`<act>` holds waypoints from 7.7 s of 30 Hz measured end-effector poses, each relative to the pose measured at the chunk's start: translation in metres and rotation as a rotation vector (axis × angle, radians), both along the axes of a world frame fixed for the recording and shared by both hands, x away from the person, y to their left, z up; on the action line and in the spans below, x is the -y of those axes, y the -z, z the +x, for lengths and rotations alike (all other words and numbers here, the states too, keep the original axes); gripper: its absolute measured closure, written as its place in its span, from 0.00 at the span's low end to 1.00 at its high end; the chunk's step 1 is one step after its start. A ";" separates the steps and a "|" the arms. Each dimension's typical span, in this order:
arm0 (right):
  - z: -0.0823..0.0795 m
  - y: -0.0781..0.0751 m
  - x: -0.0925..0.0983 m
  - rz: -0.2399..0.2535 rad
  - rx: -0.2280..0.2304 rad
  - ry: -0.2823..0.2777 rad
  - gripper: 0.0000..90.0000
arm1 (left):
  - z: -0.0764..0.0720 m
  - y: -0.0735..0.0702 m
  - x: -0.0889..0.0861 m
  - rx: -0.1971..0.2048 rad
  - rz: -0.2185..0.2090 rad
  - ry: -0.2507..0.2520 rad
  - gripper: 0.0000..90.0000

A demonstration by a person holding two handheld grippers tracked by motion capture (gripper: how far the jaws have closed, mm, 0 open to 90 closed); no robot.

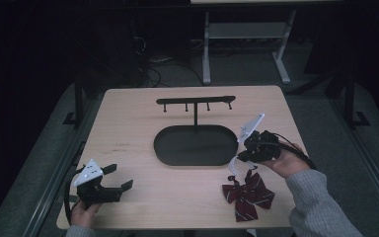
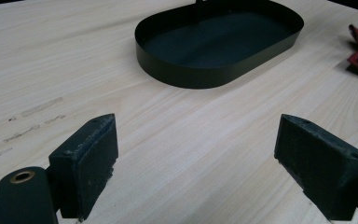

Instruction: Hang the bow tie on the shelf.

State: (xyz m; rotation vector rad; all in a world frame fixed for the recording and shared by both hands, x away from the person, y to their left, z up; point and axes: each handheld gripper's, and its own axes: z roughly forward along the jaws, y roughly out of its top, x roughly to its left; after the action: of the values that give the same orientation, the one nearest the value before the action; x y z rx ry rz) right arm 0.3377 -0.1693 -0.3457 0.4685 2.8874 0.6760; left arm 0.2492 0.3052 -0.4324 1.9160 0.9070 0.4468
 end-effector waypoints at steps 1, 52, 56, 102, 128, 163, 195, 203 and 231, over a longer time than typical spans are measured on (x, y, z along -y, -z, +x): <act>0.000 -0.003 0.000 0.003 0.007 -0.003 0.98 | 0.000 0.000 0.000 -0.001 -0.001 -0.002 0.15; 0.039 -0.073 -0.051 0.049 0.071 -0.104 0.98 | 0.002 0.000 -0.004 0.003 -0.007 -0.001 0.15; 0.043 -0.078 -0.056 0.052 0.073 -0.102 0.98 | 0.002 0.000 -0.004 0.003 -0.008 -0.003 0.15; 0.097 -0.111 -0.092 0.012 0.062 -0.090 0.98 | 0.001 0.000 -0.005 0.000 -0.018 -0.005 0.15; 0.130 -0.097 -0.087 -0.016 0.024 0.018 0.98 | 0.001 0.000 -0.006 0.007 -0.021 -0.003 0.15; 0.140 -0.082 -0.082 -0.038 0.032 0.089 0.95 | 0.001 -0.001 -0.005 0.009 -0.018 0.000 0.15; 0.126 -0.069 -0.058 0.031 -0.035 0.071 0.75 | 0.000 -0.001 -0.003 0.004 -0.018 0.001 0.15; 0.120 -0.067 -0.051 0.063 -0.043 0.067 0.67 | 0.000 -0.001 -0.004 0.003 -0.017 0.000 0.15; 0.093 -0.056 -0.043 0.113 -0.048 0.067 0.45 | -0.001 -0.001 -0.004 0.004 -0.016 -0.002 0.15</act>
State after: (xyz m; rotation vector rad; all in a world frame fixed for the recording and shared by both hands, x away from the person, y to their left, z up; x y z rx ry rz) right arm 0.4307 -0.1266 -0.2896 0.6006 2.8735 0.8307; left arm 0.2486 0.3090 -0.4315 1.8995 0.9072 0.4429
